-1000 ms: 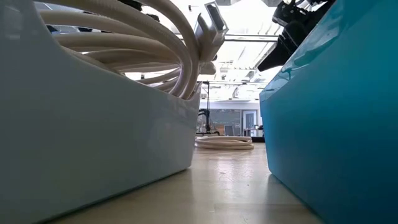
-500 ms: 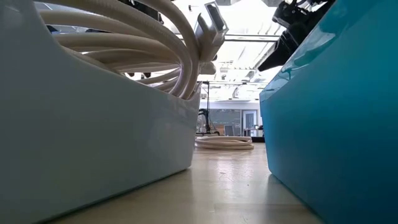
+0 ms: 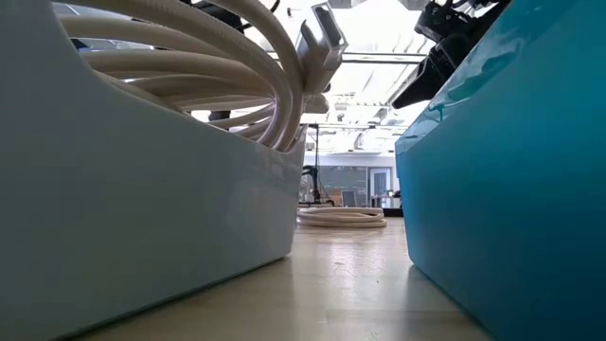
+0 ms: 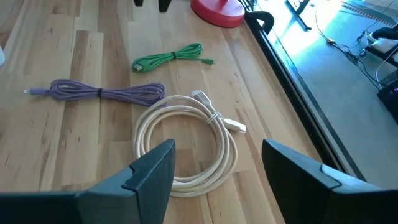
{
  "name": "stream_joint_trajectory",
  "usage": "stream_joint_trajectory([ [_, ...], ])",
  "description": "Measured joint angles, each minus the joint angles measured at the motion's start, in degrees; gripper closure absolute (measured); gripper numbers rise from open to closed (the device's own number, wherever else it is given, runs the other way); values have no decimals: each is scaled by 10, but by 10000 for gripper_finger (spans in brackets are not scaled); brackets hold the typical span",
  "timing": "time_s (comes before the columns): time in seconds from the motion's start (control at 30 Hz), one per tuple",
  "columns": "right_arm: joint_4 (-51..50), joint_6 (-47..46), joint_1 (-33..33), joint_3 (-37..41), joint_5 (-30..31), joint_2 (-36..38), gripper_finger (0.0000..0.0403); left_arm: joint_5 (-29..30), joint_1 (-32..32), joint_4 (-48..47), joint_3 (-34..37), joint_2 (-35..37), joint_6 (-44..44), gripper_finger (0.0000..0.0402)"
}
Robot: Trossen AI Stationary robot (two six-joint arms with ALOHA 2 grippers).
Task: Pick & Place USB Port
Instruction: Put the green USB cable into the blue bin
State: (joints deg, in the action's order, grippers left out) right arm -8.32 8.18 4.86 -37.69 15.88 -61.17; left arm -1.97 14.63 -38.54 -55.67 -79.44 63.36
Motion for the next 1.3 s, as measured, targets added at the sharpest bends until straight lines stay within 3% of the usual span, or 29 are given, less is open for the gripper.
stream_joint_trajectory([
  [0.27,0,13,0,0,0,0,171,46,7,80,41,-3,-35,179],
  [0.43,4,27,0,0,0,0,171,-4,35,90,41,-23,-55,179],
  [0.83,17,30,25,0,-70,0,171,-16,45,86,41,-94,-36,179],
  [1.3,22,28,33,0,-75,0,171,-16,45,135,41,-124,-40,179],
])
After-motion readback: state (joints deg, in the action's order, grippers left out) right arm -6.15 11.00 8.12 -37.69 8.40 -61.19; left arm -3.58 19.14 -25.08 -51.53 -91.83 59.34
